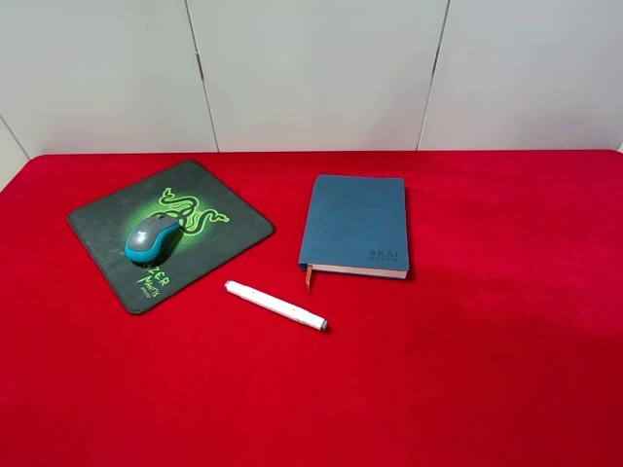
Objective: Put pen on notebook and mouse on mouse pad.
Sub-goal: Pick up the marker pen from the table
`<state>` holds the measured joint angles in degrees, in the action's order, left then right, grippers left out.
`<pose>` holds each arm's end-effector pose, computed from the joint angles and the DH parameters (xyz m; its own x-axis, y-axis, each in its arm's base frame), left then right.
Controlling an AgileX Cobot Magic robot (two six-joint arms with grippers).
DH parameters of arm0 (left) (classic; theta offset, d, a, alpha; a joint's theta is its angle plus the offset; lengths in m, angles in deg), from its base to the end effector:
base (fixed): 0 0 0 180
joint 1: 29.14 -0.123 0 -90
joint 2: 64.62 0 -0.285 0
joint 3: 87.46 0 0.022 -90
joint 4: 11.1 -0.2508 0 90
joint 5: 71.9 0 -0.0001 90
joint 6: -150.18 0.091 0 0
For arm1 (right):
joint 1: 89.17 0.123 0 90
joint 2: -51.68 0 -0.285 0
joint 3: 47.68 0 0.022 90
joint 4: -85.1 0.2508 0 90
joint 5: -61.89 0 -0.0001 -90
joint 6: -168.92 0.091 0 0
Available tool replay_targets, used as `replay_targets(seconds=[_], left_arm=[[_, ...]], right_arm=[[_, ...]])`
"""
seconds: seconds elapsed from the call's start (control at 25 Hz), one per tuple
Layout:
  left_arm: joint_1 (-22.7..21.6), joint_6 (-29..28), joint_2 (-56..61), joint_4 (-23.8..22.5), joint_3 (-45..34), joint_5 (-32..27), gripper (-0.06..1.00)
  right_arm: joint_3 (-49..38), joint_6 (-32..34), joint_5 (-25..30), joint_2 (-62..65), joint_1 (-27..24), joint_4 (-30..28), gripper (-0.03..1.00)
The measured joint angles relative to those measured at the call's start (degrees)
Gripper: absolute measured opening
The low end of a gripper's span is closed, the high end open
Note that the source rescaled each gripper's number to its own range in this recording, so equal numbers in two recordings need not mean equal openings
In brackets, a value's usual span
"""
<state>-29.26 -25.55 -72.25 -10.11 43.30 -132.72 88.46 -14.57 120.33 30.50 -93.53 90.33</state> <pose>-0.0039 -0.0014 0.2740 -0.4629 0.0651 -0.8840 0.0419 0.9978 0.0515 0.0285 0.0049 0.3018 -0.5486 0.0288 -0.8356 0.0040 0.9995 0.0318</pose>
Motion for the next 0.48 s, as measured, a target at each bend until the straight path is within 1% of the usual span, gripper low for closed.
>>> replay_targets(seconds=[0.12,0.2,0.36,0.48], left_arm=[[0.0,0.0,0.0,0.0,0.0,0.0,1.0],[0.0,0.0,0.0,0.0,0.0,0.0,1.0],[0.0,0.0,0.0,0.0,0.0,0.0,1.0],[0.0,0.0,0.0,0.0,0.0,0.0,1.0]], right_arm=[[3.7,-4.0,-0.1,-8.0,0.1,0.4,1.0],[6.1,-6.4,-0.8,-13.2,1.4,0.8,1.0],[9.8,-10.1,-2.1,-21.6,6.6,1.3,1.0],[11.8,-12.0,-3.0,-28.3,12.2,1.4,1.0]])
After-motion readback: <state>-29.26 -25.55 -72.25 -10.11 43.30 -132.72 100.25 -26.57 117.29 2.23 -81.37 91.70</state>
